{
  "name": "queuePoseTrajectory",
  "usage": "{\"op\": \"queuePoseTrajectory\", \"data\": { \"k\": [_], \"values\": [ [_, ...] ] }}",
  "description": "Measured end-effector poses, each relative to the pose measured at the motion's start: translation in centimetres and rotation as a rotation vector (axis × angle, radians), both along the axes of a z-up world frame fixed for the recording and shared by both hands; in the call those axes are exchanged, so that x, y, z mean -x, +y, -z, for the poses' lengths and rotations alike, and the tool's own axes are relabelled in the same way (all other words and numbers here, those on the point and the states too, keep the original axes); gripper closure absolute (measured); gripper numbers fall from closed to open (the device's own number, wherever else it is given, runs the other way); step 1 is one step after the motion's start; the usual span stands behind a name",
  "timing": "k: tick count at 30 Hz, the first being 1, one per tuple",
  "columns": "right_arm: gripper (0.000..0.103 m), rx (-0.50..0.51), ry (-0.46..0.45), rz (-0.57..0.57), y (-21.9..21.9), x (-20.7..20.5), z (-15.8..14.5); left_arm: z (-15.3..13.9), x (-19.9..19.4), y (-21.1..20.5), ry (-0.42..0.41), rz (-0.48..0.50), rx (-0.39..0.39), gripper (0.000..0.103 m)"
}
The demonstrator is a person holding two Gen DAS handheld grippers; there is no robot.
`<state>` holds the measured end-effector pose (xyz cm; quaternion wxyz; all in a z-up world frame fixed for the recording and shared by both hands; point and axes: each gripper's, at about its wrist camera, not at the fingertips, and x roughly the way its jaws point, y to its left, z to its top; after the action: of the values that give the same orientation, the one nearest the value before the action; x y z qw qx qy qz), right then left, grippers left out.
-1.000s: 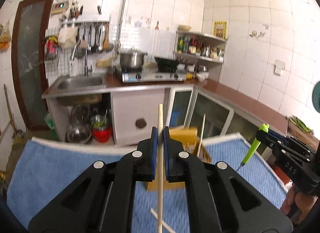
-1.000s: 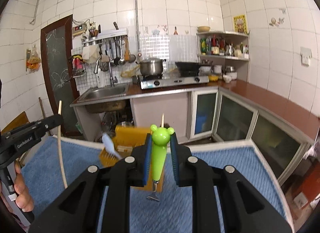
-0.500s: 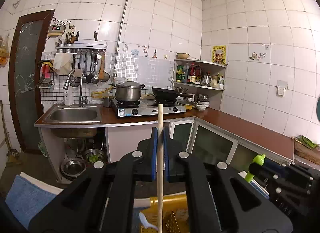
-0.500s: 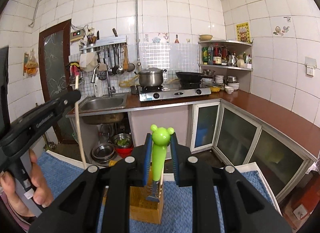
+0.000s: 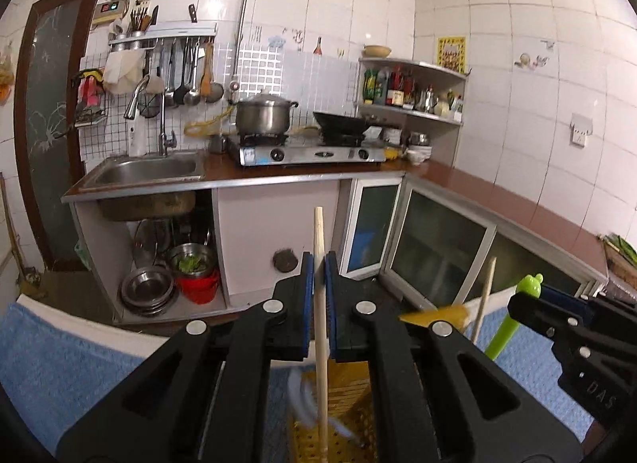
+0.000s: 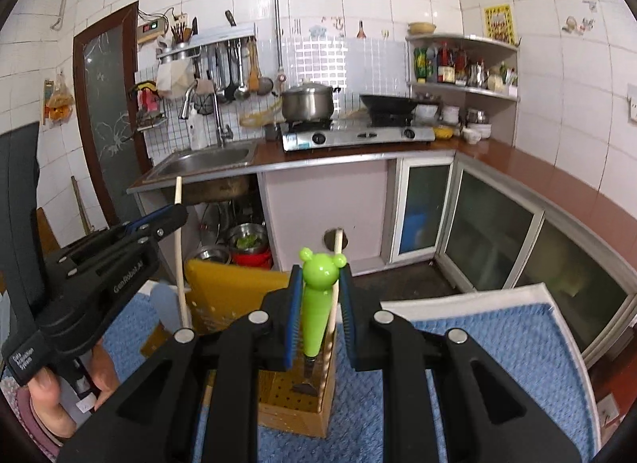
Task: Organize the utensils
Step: 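Lower the knife blade-first into the yellow holder while the left tool lowers the chopstick into it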
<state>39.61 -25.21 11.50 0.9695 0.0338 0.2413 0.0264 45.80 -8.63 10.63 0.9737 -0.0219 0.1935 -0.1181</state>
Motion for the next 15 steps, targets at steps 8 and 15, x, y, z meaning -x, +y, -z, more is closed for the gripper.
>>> {"op": "queuePoseTrajectory", "data": {
  "k": [8,15],
  "values": [
    [0.084,-0.028,0.021,-0.025,0.2,-0.3,3.0,2.0,0.9,-0.1,0.017,-0.003,-0.060,0.097],
    [0.082,-0.055,-0.010,-0.049,0.3,0.7,3.1,2.1,2.5,0.8,0.049,-0.030,-0.064,0.053]
  ]
}}
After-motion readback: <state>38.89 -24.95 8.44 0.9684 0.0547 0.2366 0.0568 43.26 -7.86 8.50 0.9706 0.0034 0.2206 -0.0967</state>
